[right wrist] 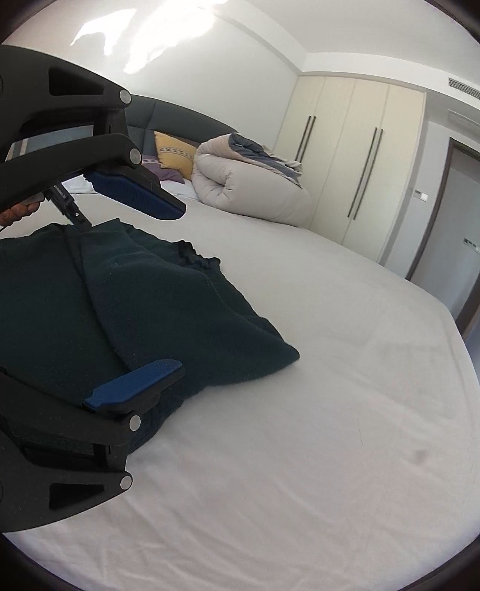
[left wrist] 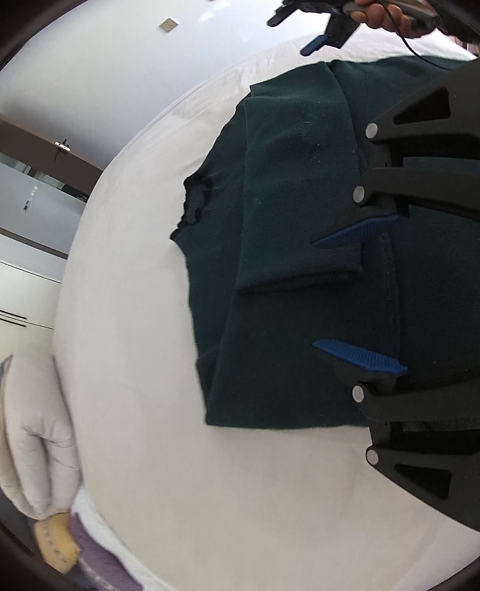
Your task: Fold small clothes
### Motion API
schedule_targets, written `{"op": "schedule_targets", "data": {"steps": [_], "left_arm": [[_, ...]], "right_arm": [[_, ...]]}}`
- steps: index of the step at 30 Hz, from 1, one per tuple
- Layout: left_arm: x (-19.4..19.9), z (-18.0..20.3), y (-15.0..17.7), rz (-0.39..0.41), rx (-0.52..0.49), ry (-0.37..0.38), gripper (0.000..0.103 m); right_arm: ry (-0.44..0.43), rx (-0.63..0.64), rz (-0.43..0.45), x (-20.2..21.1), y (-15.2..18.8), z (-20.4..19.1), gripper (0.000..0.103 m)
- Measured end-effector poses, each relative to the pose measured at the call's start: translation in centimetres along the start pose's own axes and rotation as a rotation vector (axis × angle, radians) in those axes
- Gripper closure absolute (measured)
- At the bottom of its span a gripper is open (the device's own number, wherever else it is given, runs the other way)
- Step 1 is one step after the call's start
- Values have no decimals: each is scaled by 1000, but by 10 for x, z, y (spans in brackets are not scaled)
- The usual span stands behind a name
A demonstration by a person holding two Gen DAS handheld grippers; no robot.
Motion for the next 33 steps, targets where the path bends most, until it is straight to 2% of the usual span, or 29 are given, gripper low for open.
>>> {"op": "schedule_targets", "data": {"steps": [2, 5, 6, 7, 8, 9, 10, 11, 13, 17, 21, 23, 24, 26, 28, 30, 33], "left_arm": [[7, 7, -5, 84, -28, -34, 48], [-1, 22, -14, 163, -59, 77, 48], [-10, 29, -15, 164, -101, 70, 47], [-24, 34, -14, 138, -146, 23, 47], [-42, 35, -10, 76, -164, -18, 47], [-58, 32, -6, 10, -146, -19, 47], [-67, 25, -1, -6, -113, 6, 46], [-66, 21, 1, 30, -104, 25, 46], [-64, 18, 6, 35, -106, 32, 46], [-62, 14, 6, 15, -110, 42, 46], [-34, 0, 17, 18, -73, 65, 46], [-6, -9, 39, 23, -50, 85, 44], [6, -16, 49, 29, -31, 94, 41], [35, -37, 72, 38, 23, 87, 27], [60, -51, 95, 39, 57, 89, 23], [83, -69, 123, 27, 103, 81, 22], [104, -88, 167, -43, 179, 115, 21]], "right_arm": [[-11, 21, -47, -22, -6, -7, 25], [2, 18, -80, -56, -19, -5, 25], [24, 17, -73, -66, -26, -2, 25], [52, 24, -69, -75, -32, 1, 25], [71, 36, -73, -84, -36, 5, 25], [88, 44, -94, -93, -39, 11, 26], [83, 35, -100, -97, -39, 17, 26], [59, 32, -92, -96, -39, 21, 26], [28, 67, -86, -87, -37, 25, 28], [-6, 52, -48, -59, -27, 38, 28], [68, 68, -21, -19, -1, 44, 25], [124, 65, -51, 2, 17, 50, 25], [124, 71, -55, 16, 28, 52, 25], [139, 105, -48, 49, 47, 53, 25], [155, 145, -47, 82, 70, 55, 25], [183, 176, -57, 115, 94, 62, 25], [217, 182, -78, 155, 127, 77, 25]]}}
Point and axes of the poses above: each gripper's, at about its wrist camera, not at the fingertips, and x roughly against the way its jaws point, z to its right, y to its underside, the point moved 4 cm from there along -x, roughly the way its jaws point, and after that the axes turned 3 degrees about y, right-handed, at the moved point
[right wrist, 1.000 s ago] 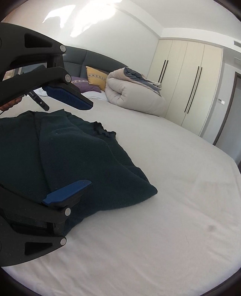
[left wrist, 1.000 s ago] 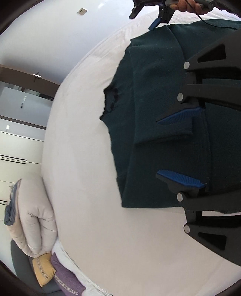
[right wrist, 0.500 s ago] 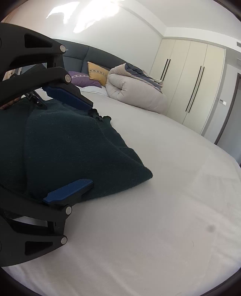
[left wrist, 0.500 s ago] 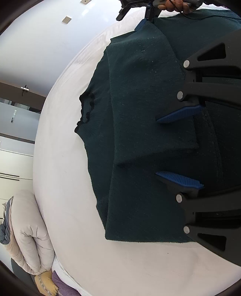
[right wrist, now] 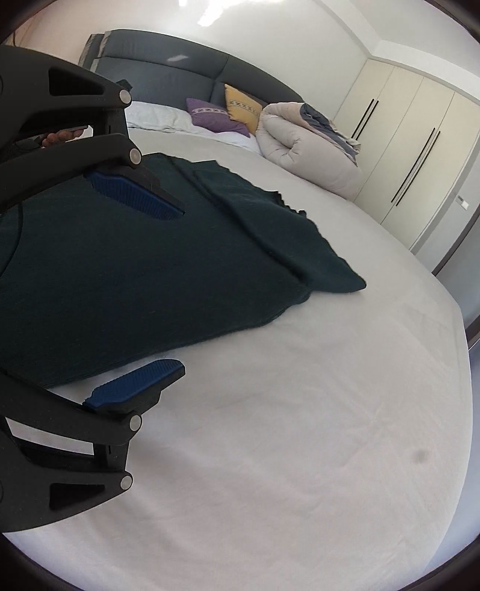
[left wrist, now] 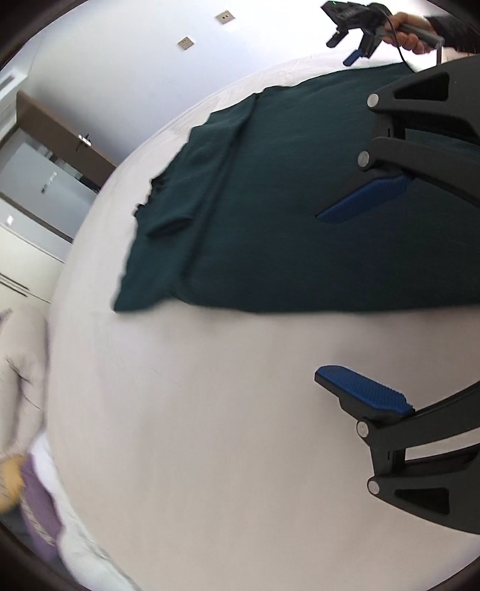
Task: Fold small clothes
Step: 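Grasp the sweater hem with both tools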
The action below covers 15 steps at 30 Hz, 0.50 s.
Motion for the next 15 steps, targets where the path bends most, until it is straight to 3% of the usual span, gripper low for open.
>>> {"op": "schedule_targets", "data": {"steps": [3, 6, 11, 15], "left_arm": [[15, -13, 37, -42, 49, 43, 22], [27, -9, 60, -60, 27, 65, 22], [28, 0, 83, -144, 58, 208, 22], [28, 3, 92, -191, 76, 263, 22]], "right_arm": [[22, 4, -24, 24, 35, 19, 25], [35, -3, -56, 35, 63, 37, 25], [15, -8, -64, 53, 84, 45, 25], [5, -3, -85, 61, 93, 45, 25]]}}
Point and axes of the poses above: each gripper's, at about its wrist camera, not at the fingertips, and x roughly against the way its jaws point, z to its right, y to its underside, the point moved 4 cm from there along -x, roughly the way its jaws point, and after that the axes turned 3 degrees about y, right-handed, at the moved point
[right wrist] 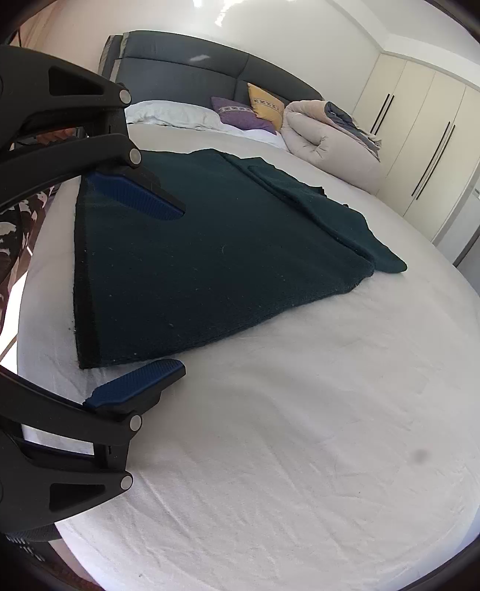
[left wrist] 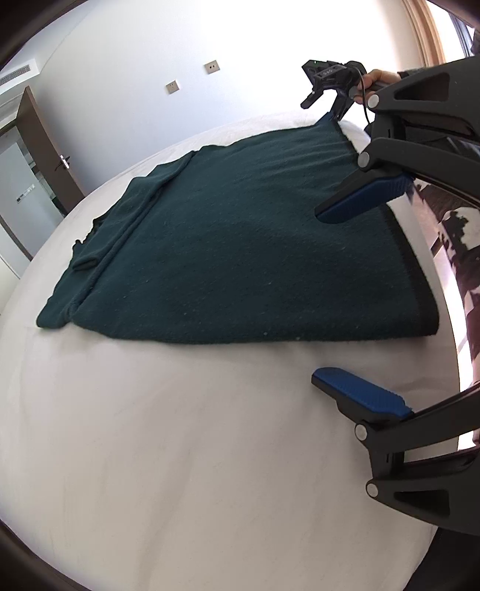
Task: Fold small clothes
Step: 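Grasp the sweater hem with both tools, then lift the hem with both tools and fold it toward the collar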
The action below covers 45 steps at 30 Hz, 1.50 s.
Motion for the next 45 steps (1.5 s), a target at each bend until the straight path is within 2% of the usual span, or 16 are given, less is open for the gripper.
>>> {"op": "schedule_targets", "data": {"steps": [3, 8, 12, 15, 17, 19, 22, 25, 27, 30, 31, 33, 35, 40, 45], "left_arm": [[0, -3, 0, -27, 59, 61, 26], [-3, -8, 5, -71, 130, 107, 48], [-7, -8, 2, -76, 166, 137, 56], [-11, -10, 3, -80, 180, 146, 70], [-12, -12, 6, -86, 186, 148, 85], [-13, -12, 9, -93, 184, 152, 91], [-12, -11, 12, -97, 181, 154, 92], [-12, -10, 13, -93, 176, 153, 94], [-11, -11, 14, -86, 176, 155, 95], [-9, -12, 14, -73, 182, 166, 96], [-8, -13, 14, -70, 185, 170, 96], [-6, -15, 15, -62, 190, 179, 96], [-2, -16, 15, -51, 198, 192, 96], [11, -17, 12, -8, 234, 276, 96], [24, -9, 1, 31, 242, 328, 96]], "right_arm": [[-14, -5, -7, 4, 6, 0, 25], [-36, -43, -8, 11, 8, 3, 25], [-22, -49, -8, 18, 5, 5, 25], [-17, -68, -8, 23, 3, 10, 25], [-26, -81, -28, 22, 1, 13, 25], [-22, -71, -62, 19, 2, 14, 26], [-19, -58, -84, 17, 1, 13, 26], [-6, -31, -131, 12, 2, 7, 36], [-6, -25, -151, 9, 3, 6, 39], [-28, -55, -162, 9, 2, 10, 59], [-32, -68, -173, 8, 3, 13, 70], [-33, -71, -184, 6, 7, 17, 74], [-32, -63, -186, 6, 10, 17, 84], [-44, -62, -148, 14, 10, 14, 95], [-71, -34, -102, 23, 4, 0, 97]]}}
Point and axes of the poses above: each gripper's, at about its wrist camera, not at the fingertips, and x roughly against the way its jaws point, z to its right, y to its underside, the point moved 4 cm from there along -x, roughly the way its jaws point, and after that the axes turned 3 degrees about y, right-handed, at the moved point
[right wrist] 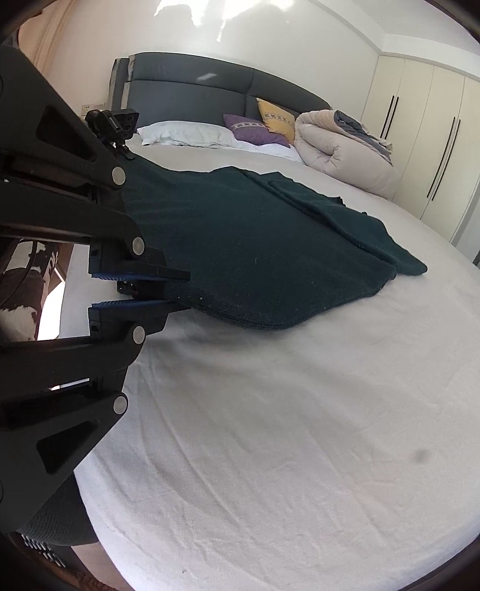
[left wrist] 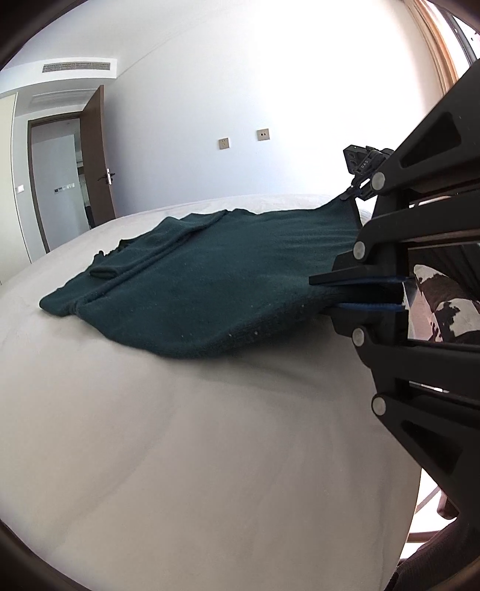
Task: Fold small clothes
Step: 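Lift the hem with both tools and fold it toward the collar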
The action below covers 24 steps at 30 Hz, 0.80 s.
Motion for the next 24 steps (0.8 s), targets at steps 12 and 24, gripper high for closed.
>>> {"op": "schedule_targets", "data": {"steps": [12, 24], "left_arm": [[17, 46, -69, 134, -12, 109, 98], [-18, 75, -174, 202, -12, 118, 98]], "right_arm": [[-122, 69, 67, -4, -56, -80, 97], [-116, 30, 194, -37, -184, -117, 97]]}}
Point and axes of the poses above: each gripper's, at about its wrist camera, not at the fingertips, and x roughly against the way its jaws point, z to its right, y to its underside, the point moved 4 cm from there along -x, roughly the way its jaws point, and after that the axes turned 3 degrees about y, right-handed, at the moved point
